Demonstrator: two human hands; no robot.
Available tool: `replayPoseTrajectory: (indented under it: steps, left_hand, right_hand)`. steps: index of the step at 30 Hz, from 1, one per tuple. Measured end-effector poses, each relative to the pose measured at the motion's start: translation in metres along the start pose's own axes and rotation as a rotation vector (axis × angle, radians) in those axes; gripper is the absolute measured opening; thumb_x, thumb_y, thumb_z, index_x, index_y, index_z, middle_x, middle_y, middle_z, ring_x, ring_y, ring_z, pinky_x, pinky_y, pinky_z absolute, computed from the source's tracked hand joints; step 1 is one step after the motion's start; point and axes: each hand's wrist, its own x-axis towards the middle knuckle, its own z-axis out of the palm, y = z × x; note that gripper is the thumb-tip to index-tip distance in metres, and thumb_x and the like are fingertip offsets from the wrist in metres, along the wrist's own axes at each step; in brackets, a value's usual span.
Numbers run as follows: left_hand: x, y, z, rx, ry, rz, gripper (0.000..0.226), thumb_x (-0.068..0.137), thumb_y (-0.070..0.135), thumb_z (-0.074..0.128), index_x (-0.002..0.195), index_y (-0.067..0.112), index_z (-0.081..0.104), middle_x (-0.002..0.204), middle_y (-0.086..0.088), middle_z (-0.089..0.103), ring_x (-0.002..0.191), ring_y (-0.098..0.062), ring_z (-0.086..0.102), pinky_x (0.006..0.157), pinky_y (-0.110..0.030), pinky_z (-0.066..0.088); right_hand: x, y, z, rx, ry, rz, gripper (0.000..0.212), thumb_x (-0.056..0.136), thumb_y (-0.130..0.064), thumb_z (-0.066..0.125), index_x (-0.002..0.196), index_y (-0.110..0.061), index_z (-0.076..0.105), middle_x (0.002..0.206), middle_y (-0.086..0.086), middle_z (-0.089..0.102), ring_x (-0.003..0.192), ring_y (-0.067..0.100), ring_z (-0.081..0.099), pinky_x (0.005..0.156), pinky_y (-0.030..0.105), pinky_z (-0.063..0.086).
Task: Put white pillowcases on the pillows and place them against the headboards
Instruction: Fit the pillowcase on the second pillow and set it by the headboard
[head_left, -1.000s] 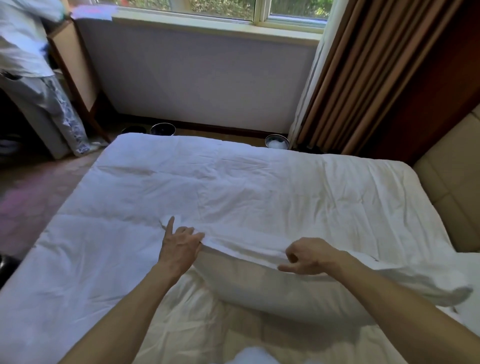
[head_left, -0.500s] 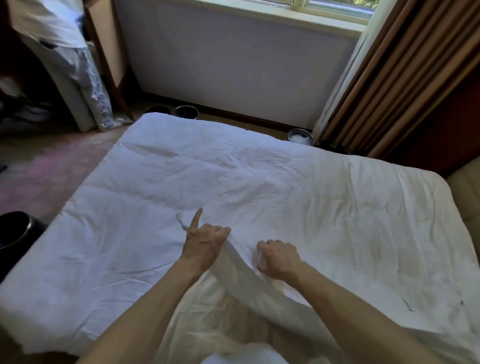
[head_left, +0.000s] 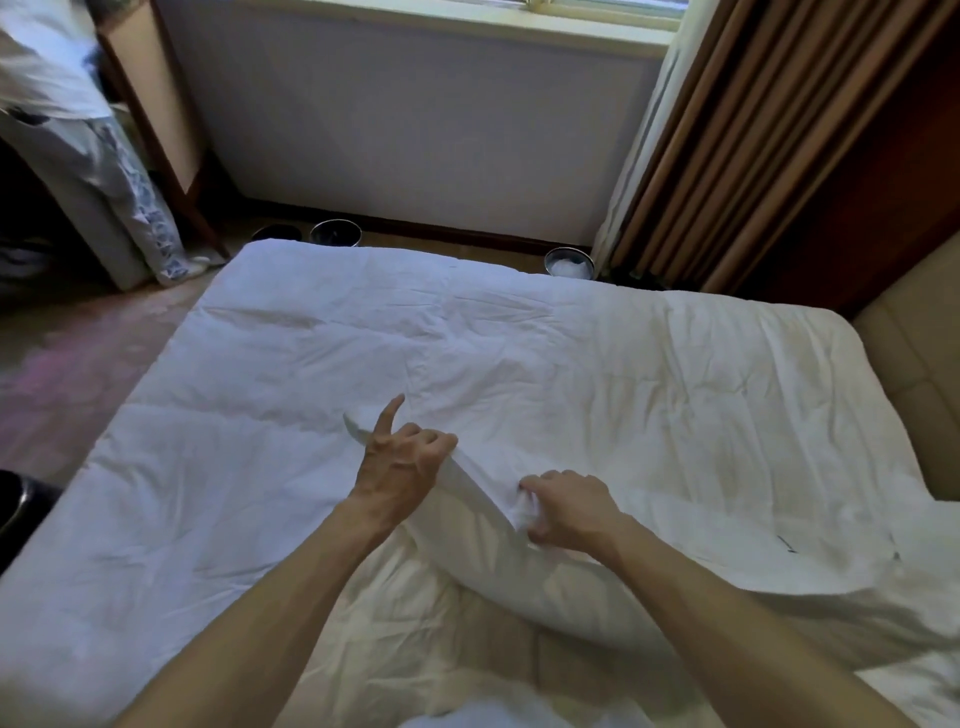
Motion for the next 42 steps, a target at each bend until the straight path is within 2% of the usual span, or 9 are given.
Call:
replayPoseTrajectory:
  steps: [4, 7, 12, 16, 19, 24, 30, 34, 42]
  left_hand:
    - [-0.003, 0.004, -0.001, 0.002, 0.007, 0.014, 0.029, 0.078, -0.004, 0.057, 0.094, 0.018, 0.067, 0.080, 0.001, 0.073, 0.069, -0.026, 0.066, 0.116, -0.056, 0.021]
    - [-0.010, 0.003, 0.000, 0.009, 0.010, 0.017, 0.031, 0.077, -0.007, 0.058, 0.095, 0.018, 0.067, 0.079, 0.002, 0.073, 0.068, -0.026, 0.066, 0.116, -0.056, 0.021]
    - [-0.027, -0.010, 0.006, 0.023, 0.005, 0.039, 0.028, 0.082, -0.003, 0.054, 0.093, 0.021, 0.065, 0.078, 0.005, 0.070, 0.071, -0.023, 0.065, 0.118, -0.051, 0.020]
    - [-0.052, -0.025, 0.014, -0.004, 0.028, -0.016, 0.024, 0.082, 0.007, 0.068, 0.102, 0.020, 0.068, 0.104, -0.001, 0.071, 0.099, -0.024, 0.067, 0.115, -0.051, 0.028]
    - [-0.070, -0.039, 0.017, 0.013, -0.058, -0.200, 0.056, 0.074, 0.017, 0.077, 0.128, 0.017, 0.061, 0.124, -0.011, 0.066, 0.112, -0.027, 0.064, 0.110, -0.054, 0.033]
    - [-0.082, -0.046, 0.017, 0.021, -0.172, -0.427, 0.049, 0.084, 0.032, 0.066, 0.131, 0.017, 0.057, 0.092, 0.003, 0.071, 0.081, -0.022, 0.067, 0.103, -0.044, 0.034]
    - [-0.064, -0.050, -0.002, -0.182, 0.106, -0.623, 0.029, 0.088, 0.025, 0.047, 0.105, 0.017, 0.070, 0.087, -0.002, 0.071, 0.078, -0.027, 0.062, 0.078, -0.040, 0.045]
    - [-0.033, -0.052, -0.012, -0.201, 0.227, -0.477, 0.024, 0.092, 0.029, 0.063, 0.114, 0.020, 0.068, 0.109, -0.004, 0.067, 0.102, -0.027, 0.060, 0.086, -0.041, 0.045]
    - [-0.004, -0.035, 0.012, -0.300, -0.194, -0.049, 0.019, 0.081, 0.035, 0.073, 0.099, 0.028, 0.073, 0.104, 0.003, 0.070, 0.101, -0.026, 0.061, 0.099, -0.041, 0.038]
  right_hand:
    - [0.004, -0.006, 0.019, -0.133, 0.184, 0.013, 0.038, 0.078, -0.024, 0.066, 0.114, -0.018, 0.057, 0.100, 0.007, 0.062, 0.092, 0.031, 0.060, 0.068, 0.037, 0.038]
    - [0.006, -0.012, 0.026, -0.245, 0.253, 0.031, 0.035, 0.051, -0.009, 0.082, 0.081, -0.015, 0.065, 0.065, 0.005, 0.060, 0.056, 0.027, 0.057, 0.051, 0.030, 0.035]
    - [0.005, -0.015, 0.021, -0.308, 0.297, -0.003, 0.039, 0.035, 0.002, 0.085, 0.061, -0.012, 0.060, 0.050, 0.007, 0.053, 0.041, 0.025, 0.050, 0.044, 0.030, 0.036]
    - [0.008, -0.010, 0.013, -0.297, 0.310, -0.019, 0.040, 0.032, 0.005, 0.085, 0.057, -0.012, 0.058, 0.046, 0.007, 0.051, 0.037, 0.026, 0.049, 0.041, 0.027, 0.031]
    - [0.012, -0.005, 0.006, -0.304, 0.342, -0.022, 0.037, 0.036, 0.005, 0.083, 0.058, -0.012, 0.058, 0.048, 0.007, 0.053, 0.038, 0.027, 0.052, 0.043, 0.026, 0.031]
    - [0.019, 0.006, -0.004, -0.308, 0.359, 0.019, 0.036, 0.041, 0.002, 0.084, 0.059, -0.014, 0.057, 0.048, 0.005, 0.054, 0.037, 0.028, 0.052, 0.042, 0.026, 0.028]
    - [0.023, 0.010, -0.005, -0.313, 0.343, 0.005, 0.032, 0.044, -0.002, 0.082, 0.058, -0.015, 0.056, 0.047, 0.002, 0.054, 0.036, 0.027, 0.052, 0.042, 0.026, 0.025]
    - [0.022, 0.007, -0.001, -0.328, 0.336, -0.015, 0.032, 0.046, -0.001, 0.081, 0.058, -0.016, 0.055, 0.048, 0.002, 0.054, 0.037, 0.027, 0.052, 0.042, 0.026, 0.024]
    - [0.018, 0.009, -0.002, -0.382, 0.360, -0.023, 0.034, 0.047, 0.003, 0.081, 0.064, -0.014, 0.057, 0.054, 0.005, 0.054, 0.043, 0.028, 0.053, 0.044, 0.027, 0.026]
